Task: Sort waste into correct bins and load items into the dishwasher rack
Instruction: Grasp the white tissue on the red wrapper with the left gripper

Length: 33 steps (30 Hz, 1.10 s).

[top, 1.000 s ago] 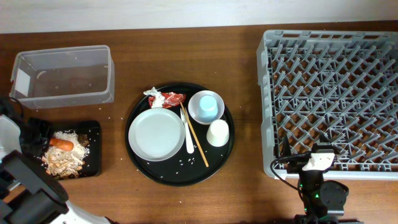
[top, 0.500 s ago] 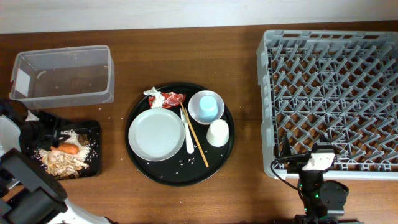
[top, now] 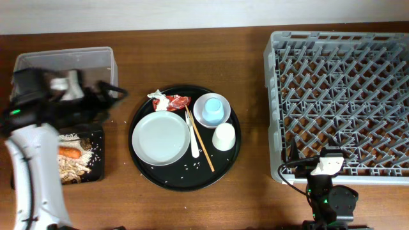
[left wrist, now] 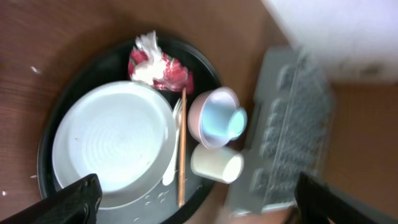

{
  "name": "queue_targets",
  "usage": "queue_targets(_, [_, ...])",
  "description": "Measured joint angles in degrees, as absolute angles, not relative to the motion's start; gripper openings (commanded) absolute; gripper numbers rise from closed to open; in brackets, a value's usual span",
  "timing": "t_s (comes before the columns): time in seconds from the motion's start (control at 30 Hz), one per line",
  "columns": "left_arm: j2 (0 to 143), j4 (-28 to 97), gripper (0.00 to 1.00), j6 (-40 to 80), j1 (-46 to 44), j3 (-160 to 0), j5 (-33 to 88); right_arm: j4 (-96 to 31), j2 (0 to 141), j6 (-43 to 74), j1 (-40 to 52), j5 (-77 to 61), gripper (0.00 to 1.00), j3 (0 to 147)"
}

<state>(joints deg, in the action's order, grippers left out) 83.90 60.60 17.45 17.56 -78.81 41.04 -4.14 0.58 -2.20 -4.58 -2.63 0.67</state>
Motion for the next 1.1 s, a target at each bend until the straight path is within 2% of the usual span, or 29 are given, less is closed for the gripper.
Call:
queue_targets(0.07, [83.88, 60.64, 0.97, 17.06, 5.58, -78.76, 34.41, -4.14, 0.58, -2.22, -4.58, -2.63, 0.99, 0.67])
queue_targets(0.23, [84.18, 60.69, 0.97, 20.58, -13.98, -78.74, 13.78, -4.14, 0.58, -2.20, -4.58, -2.63, 0.99, 0.67])
queue_targets(0.37, [88.53, 60.64, 0.97, 25.19, -21.30, -78.74, 5.28, -4.14, 0.58, -2.17, -4.58, -2.63, 0.99, 0.67])
queue_targets(0.43, [91.59, 60.20, 0.90, 26.13, -22.41, -78.74, 3.88, -4.14, 0.58, -2.20, -4.58, -2.63, 0.99, 0.67])
queue_targets(0.6, [96.75, 47.62, 0.89, 26.83, -21.76, -78.43, -4.54, -4.14, 0.58, -2.22, -4.58, -2.63, 0.99, 0.67])
queue_targets(0.67, [97.23, 42.19, 0.81, 25.93, -19.99, -78.43, -7.66, -4.14, 0.58, -2.22, -4.58, -2.66, 0.99, 0.67])
queue_targets(0.73, [98.98, 39.38, 0.79, 25.28, -18.28, -78.50, -9.08, -4.14, 0.58, -2.17, -4.58, -2.63, 0.99, 0.67])
queue_targets(1.1, [112.01, 29.28, 0.78, 28.60, -15.88, -78.52, -11.40, -4.14, 0.58, -2.24, -4.58, -2.63, 0.99, 0.67])
